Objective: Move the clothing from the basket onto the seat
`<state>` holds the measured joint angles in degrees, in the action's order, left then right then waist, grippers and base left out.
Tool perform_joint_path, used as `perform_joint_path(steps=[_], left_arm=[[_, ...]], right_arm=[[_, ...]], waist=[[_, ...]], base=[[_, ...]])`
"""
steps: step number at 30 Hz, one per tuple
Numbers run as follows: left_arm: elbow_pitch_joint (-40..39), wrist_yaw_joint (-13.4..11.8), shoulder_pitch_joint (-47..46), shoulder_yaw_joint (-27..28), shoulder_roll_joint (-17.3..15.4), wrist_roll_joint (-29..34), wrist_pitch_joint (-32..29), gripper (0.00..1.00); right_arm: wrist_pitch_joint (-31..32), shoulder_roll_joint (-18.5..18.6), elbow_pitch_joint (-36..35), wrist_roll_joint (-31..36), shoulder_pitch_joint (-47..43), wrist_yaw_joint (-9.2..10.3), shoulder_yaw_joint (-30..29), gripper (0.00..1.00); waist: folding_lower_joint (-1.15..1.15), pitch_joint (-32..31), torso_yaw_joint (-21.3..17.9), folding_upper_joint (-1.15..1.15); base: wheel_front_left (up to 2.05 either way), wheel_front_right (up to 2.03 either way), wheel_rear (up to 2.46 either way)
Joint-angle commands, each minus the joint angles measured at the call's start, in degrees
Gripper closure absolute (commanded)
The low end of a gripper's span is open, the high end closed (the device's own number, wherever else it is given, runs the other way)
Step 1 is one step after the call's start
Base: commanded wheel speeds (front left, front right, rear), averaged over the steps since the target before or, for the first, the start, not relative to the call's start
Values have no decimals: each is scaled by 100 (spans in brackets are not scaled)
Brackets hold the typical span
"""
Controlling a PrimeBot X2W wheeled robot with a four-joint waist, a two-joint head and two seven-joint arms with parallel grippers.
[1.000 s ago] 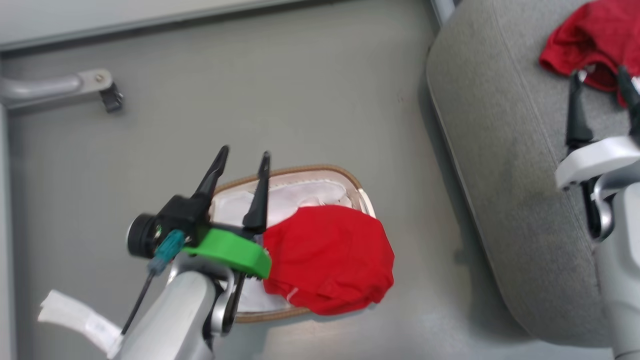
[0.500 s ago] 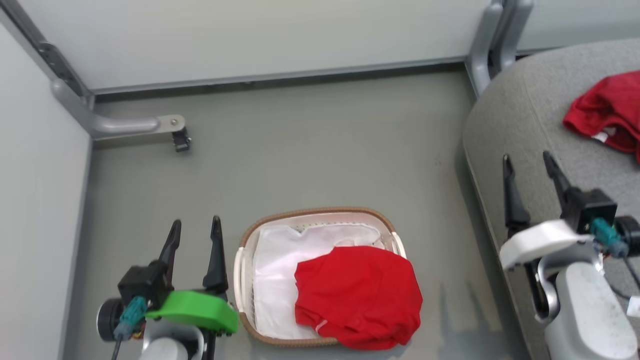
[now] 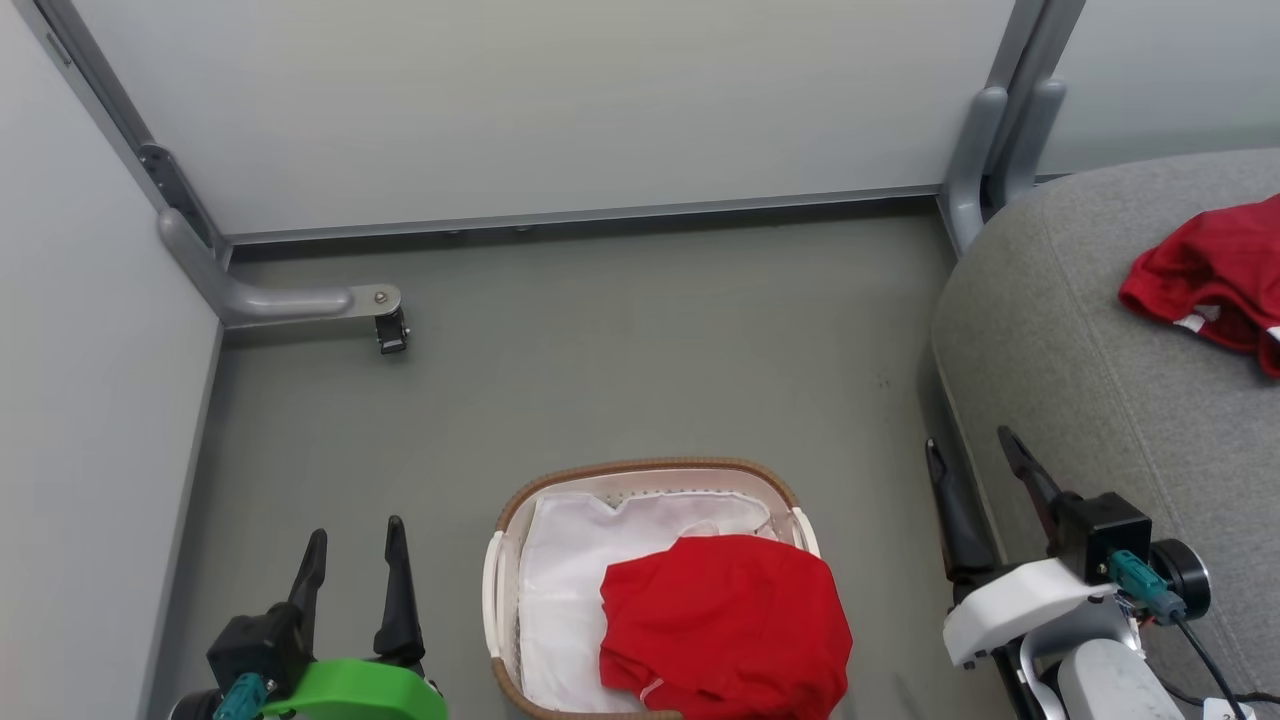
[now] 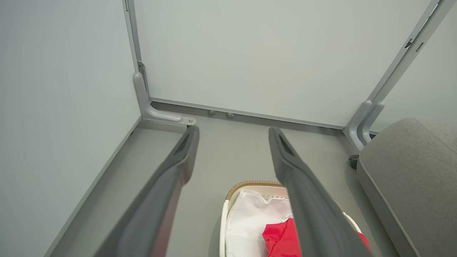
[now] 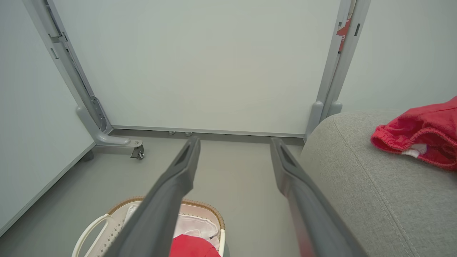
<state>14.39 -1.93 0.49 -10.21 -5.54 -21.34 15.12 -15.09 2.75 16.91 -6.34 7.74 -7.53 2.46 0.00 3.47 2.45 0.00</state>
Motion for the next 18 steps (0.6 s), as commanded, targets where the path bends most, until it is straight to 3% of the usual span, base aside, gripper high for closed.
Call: perform_joint_path(steps=[1,18], left_arm=[[5,38,59,43,27,27,4,0],[154,279,165,287,184,320,4,0]], right_arm=[[-12,28,0,-44,-85,8,12,0],[-12,25,141,-165,-157,8,119,0]], waist=[[0,-33,-35,0],[0,-196,-56,0]], base=[[0,0,0],[0,0,0]])
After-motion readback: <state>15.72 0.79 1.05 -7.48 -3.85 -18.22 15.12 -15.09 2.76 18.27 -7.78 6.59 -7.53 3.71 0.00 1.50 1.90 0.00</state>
